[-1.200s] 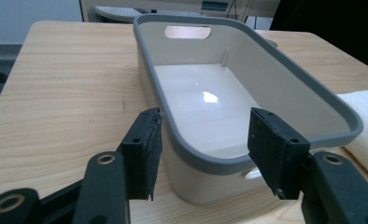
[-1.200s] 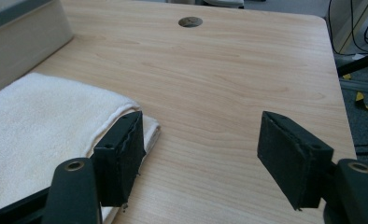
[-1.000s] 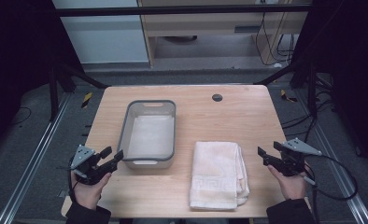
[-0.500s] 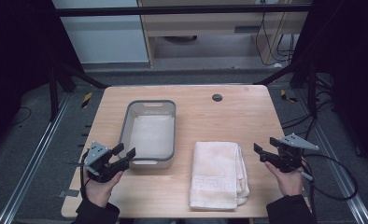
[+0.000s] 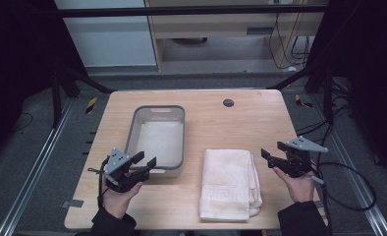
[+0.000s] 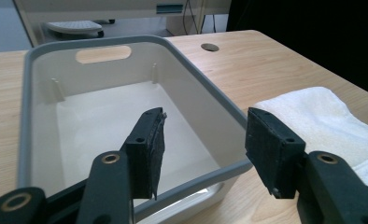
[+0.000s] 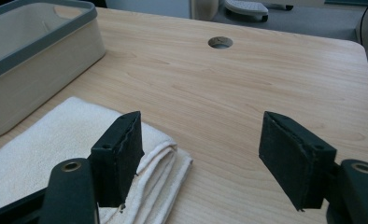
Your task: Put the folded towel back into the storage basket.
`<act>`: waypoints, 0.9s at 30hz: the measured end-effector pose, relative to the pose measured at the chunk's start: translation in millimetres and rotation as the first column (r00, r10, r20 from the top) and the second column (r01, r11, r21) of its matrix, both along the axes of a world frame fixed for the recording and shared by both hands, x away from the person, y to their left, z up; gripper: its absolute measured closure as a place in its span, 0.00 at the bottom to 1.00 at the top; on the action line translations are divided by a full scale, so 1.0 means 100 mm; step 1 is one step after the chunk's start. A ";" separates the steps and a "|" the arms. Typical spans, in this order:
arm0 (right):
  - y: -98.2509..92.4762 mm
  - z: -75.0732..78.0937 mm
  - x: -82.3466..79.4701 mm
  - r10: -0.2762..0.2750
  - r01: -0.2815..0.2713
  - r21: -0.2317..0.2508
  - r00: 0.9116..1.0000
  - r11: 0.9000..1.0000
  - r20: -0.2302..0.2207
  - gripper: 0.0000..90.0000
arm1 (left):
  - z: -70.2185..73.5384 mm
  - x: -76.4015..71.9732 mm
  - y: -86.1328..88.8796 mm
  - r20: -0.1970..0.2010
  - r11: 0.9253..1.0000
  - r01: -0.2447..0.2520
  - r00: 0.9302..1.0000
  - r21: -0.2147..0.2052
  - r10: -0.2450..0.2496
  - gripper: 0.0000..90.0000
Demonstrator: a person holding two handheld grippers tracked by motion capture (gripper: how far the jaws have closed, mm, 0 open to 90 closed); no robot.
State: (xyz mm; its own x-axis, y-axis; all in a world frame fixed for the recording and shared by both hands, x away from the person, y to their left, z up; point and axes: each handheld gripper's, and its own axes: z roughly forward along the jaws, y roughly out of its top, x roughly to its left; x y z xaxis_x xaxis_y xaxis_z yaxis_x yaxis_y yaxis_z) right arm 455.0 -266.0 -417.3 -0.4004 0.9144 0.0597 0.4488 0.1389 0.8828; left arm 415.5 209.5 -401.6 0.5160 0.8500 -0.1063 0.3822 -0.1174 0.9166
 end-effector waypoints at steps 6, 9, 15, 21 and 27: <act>0.05 0.03 0.03 0.016 -0.016 0.003 1.000 1.000 0.006 0.33 | -0.01 -0.01 -0.13 -0.003 0.999 0.031 1.000 0.012 -0.031 0.52; 0.07 0.04 0.04 0.023 -0.023 0.004 1.000 1.000 0.006 0.33 | -0.01 -0.01 -0.19 -0.003 0.999 0.042 0.999 0.016 -0.042 0.52; 0.11 0.06 0.07 0.035 -0.035 0.010 0.999 0.999 0.008 0.32 | -0.02 -0.01 -0.35 -0.009 0.997 0.076 0.997 0.022 -0.076 0.52; 0.14 0.06 0.10 0.045 -0.045 -0.002 0.999 0.999 0.004 0.32 | -0.05 -0.01 -0.55 -0.017 0.992 0.120 0.993 0.037 -0.119 0.51; 0.18 0.08 0.14 0.057 -0.057 -0.006 0.998 0.998 -0.002 0.31 | -0.08 -0.02 -0.70 -0.024 0.986 0.154 0.988 0.058 -0.153 0.51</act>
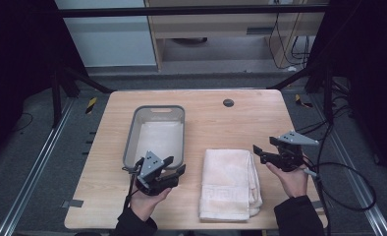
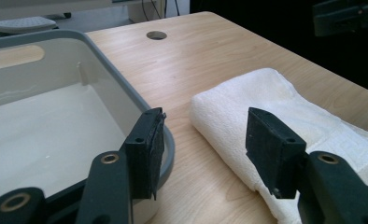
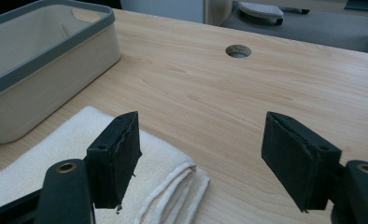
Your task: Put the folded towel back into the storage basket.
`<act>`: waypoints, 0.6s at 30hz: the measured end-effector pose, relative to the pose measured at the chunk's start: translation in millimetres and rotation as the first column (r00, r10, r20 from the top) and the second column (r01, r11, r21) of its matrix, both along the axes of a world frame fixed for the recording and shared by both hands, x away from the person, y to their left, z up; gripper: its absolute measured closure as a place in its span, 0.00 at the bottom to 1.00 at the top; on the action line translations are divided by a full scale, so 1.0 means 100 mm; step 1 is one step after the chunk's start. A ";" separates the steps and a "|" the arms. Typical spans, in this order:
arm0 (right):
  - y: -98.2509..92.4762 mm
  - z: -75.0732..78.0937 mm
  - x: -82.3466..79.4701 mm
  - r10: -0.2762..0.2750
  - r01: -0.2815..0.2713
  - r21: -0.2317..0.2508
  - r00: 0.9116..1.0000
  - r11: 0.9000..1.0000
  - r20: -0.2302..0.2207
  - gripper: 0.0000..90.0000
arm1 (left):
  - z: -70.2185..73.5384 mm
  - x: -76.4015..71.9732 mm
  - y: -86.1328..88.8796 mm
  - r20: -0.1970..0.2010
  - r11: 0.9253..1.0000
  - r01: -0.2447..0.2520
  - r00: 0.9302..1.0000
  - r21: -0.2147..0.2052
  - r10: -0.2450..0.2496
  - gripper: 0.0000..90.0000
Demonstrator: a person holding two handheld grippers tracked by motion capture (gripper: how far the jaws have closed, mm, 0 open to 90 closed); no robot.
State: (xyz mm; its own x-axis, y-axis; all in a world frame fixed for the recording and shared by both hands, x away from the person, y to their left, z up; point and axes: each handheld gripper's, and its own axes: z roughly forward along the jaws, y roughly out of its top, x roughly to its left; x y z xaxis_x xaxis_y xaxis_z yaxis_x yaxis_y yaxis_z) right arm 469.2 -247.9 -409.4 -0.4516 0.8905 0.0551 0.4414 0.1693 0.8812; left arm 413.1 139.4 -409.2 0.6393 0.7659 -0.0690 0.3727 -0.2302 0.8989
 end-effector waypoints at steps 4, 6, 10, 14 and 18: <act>0.03 0.00 0.03 0.010 -0.010 -0.010 1.000 1.000 -0.006 0.31 | -0.02 -0.01 -0.06 -0.004 1.000 0.015 1.000 0.005 -0.015 0.51; 0.05 0.00 0.04 0.015 -0.015 -0.014 1.000 1.000 -0.011 0.31 | -0.03 -0.01 -0.09 -0.009 1.000 0.020 1.000 0.008 -0.020 0.51; 0.07 0.01 0.07 0.025 -0.025 -0.016 1.000 1.000 -0.015 0.31 | -0.04 -0.01 -0.14 -0.012 0.999 0.032 0.999 0.012 -0.032 0.51; 0.08 -0.01 0.10 0.033 -0.033 -0.013 0.999 0.999 -0.027 0.31 | -0.06 -0.02 -0.18 -0.020 0.999 0.043 0.999 0.015 -0.043 0.51; 0.12 -0.04 0.14 0.044 -0.045 -0.019 0.998 0.999 -0.038 0.30 | -0.10 -0.03 -0.25 -0.033 0.998 0.060 0.998 0.023 -0.059 0.51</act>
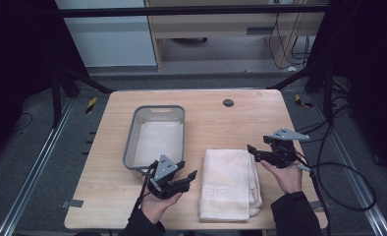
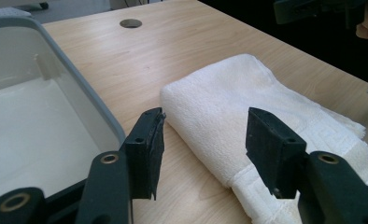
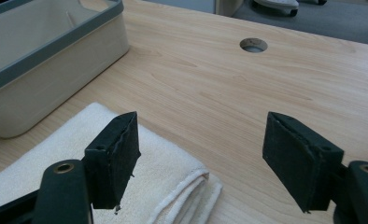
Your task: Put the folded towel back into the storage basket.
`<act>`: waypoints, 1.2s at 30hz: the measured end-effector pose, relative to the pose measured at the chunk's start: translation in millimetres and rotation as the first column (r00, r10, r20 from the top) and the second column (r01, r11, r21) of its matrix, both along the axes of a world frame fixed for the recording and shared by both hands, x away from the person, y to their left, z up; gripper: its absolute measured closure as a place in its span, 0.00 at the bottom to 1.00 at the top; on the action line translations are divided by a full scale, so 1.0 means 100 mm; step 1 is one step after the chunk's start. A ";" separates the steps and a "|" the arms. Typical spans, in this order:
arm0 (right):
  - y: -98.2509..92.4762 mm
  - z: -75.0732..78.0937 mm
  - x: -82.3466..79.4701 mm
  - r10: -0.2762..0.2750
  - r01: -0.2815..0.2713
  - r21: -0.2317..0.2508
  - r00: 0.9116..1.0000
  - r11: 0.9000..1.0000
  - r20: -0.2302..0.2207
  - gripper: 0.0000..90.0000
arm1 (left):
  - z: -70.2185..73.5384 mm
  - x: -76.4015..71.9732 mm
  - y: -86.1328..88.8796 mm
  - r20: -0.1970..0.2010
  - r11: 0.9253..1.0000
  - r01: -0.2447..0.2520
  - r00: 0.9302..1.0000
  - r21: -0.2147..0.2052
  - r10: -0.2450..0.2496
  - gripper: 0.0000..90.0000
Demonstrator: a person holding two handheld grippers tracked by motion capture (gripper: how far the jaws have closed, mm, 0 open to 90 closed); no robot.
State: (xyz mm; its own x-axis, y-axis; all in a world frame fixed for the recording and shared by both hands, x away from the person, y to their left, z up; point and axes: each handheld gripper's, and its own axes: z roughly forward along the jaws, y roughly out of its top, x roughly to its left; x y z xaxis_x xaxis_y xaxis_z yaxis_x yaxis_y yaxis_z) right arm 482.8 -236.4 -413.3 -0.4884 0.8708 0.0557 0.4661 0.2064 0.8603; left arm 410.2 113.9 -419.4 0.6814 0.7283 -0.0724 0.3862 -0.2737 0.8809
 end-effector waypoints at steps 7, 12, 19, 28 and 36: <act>0.03 -0.04 0.05 0.013 -0.013 -0.005 1.000 1.000 -0.024 0.30 | -0.08 -0.03 -0.13 -0.020 0.999 0.032 0.999 0.012 -0.032 0.51; 0.06 -0.07 0.07 0.021 -0.021 -0.011 0.999 1.000 -0.034 0.30 | -0.13 -0.05 -0.19 -0.032 0.998 0.049 0.998 0.029 -0.048 0.51; 0.11 -0.12 0.08 0.029 -0.030 -0.023 0.999 0.999 -0.042 0.30 | -0.22 -0.09 -0.24 -0.063 0.996 0.071 0.996 0.052 -0.068 0.51; 0.17 -0.20 0.10 0.043 -0.046 -0.048 0.997 0.998 -0.064 0.29 | -0.32 -0.13 -0.25 -0.087 0.994 0.085 0.993 0.065 -0.079 0.51; 0.22 -0.27 0.12 0.050 -0.057 -0.069 0.994 0.996 -0.094 0.29 | -0.42 -0.16 -0.29 -0.115 0.992 0.097 0.990 0.084 -0.087 0.50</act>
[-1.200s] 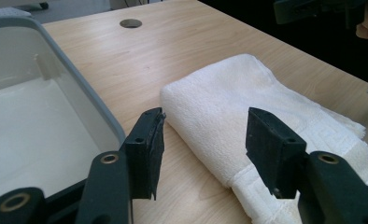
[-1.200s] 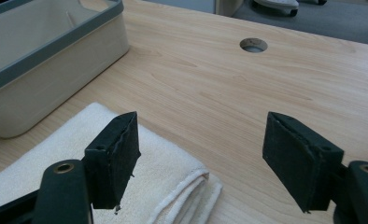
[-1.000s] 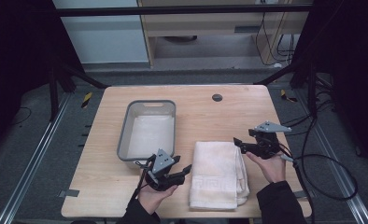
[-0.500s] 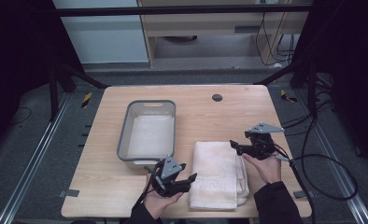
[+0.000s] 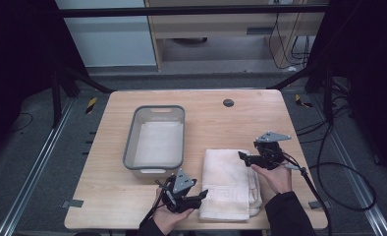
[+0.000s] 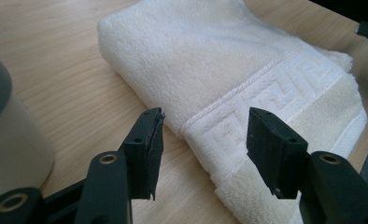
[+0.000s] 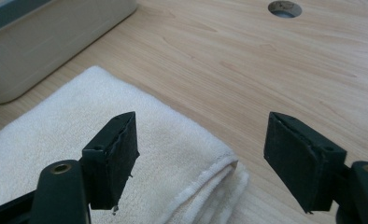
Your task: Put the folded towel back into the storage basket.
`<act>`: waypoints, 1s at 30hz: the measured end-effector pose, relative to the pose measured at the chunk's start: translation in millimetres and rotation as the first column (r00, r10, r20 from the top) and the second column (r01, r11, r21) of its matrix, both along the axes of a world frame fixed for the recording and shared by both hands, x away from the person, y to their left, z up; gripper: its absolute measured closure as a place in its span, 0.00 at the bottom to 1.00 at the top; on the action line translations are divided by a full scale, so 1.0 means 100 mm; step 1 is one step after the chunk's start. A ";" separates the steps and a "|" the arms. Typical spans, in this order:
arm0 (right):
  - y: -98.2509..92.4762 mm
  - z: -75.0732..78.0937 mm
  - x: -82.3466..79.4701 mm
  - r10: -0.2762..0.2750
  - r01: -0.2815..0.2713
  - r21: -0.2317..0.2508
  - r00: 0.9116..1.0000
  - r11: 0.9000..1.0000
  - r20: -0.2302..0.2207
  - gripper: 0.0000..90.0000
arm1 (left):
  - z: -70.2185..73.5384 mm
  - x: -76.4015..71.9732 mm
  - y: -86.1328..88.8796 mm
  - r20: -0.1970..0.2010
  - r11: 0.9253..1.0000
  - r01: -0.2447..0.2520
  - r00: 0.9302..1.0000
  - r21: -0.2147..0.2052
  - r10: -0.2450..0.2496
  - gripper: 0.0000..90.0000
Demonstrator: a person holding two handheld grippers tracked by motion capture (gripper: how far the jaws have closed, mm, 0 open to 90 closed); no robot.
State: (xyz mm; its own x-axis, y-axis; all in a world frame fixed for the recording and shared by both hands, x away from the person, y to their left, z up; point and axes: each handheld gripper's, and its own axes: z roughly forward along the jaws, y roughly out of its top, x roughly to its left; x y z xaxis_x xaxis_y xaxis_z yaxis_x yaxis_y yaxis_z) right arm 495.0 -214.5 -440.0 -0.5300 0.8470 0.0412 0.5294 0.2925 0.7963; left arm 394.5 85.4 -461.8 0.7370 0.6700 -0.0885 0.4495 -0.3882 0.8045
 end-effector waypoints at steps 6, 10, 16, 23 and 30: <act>0.02 -0.06 0.02 0.012 -0.012 -0.013 1.000 1.000 -0.019 0.29 | -0.07 -0.01 -0.04 -0.012 1.000 0.010 1.000 0.023 -0.010 0.49; -0.01 -0.11 0.03 -0.003 0.003 -0.003 0.999 1.000 -0.043 0.29 | -0.12 -0.01 -0.07 -0.022 0.999 0.018 1.000 0.039 -0.017 0.48; -0.01 -0.21 0.08 0.000 -0.002 -0.021 0.997 1.000 -0.075 0.27 | -0.19 -0.01 -0.11 -0.041 0.998 0.028 0.999 0.058 -0.026 0.46; 0.05 -0.30 0.11 0.011 -0.015 -0.031 0.993 0.999 -0.120 0.27 | -0.28 0.01 -0.15 -0.064 0.997 0.033 0.998 0.068 -0.029 0.43; 0.03 -0.40 0.13 0.006 -0.008 -0.015 0.988 1.000 -0.157 0.29 | -0.32 0.03 -0.18 -0.092 0.997 0.037 0.995 0.072 -0.030 0.44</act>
